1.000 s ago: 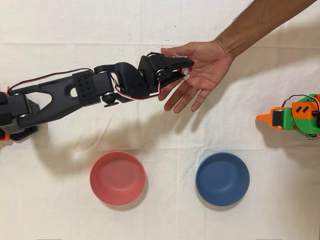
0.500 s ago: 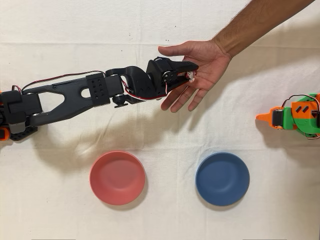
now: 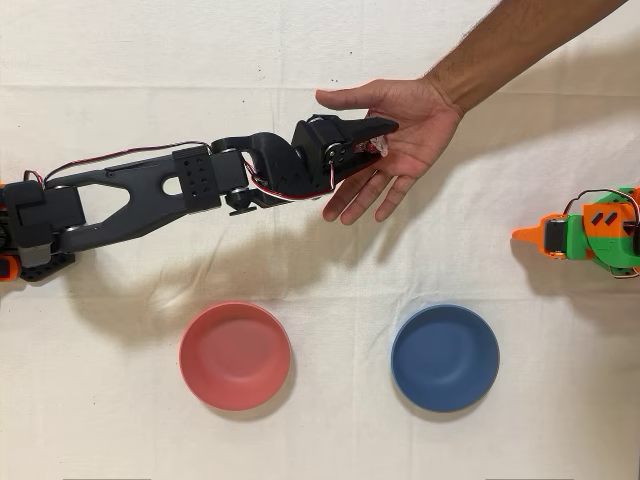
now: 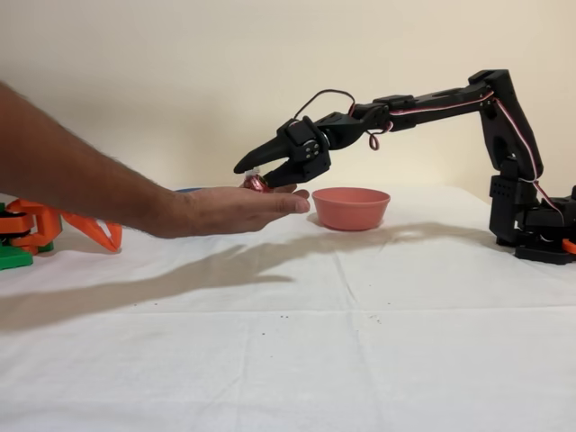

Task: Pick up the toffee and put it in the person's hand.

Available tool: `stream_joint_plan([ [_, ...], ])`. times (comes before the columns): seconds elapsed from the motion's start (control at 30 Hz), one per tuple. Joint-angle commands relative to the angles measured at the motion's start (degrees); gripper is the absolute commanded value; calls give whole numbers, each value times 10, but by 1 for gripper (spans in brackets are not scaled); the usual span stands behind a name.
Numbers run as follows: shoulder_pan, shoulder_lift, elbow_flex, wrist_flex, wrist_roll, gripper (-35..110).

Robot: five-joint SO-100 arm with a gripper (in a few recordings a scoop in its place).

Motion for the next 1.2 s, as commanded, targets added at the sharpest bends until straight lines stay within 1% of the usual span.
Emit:
stream_joint_plan([
  [0.0, -2, 69, -14, 26, 3, 27],
  [0.1, 2, 91, 11, 36, 6, 29],
  [0.43, 19, 188, 117, 47, 14, 28],
  [0.6, 33, 245, 156, 74, 39, 28],
  [0.67, 36, 272, 165, 94, 57, 25],
  [0.77, 40, 310, 171, 142, 104, 18],
  [0.9, 45, 374, 195, 201, 200, 0],
  [1.0, 55, 430, 232, 236, 281, 0],
  [1.17, 83, 544, 364, 217, 372, 0],
])
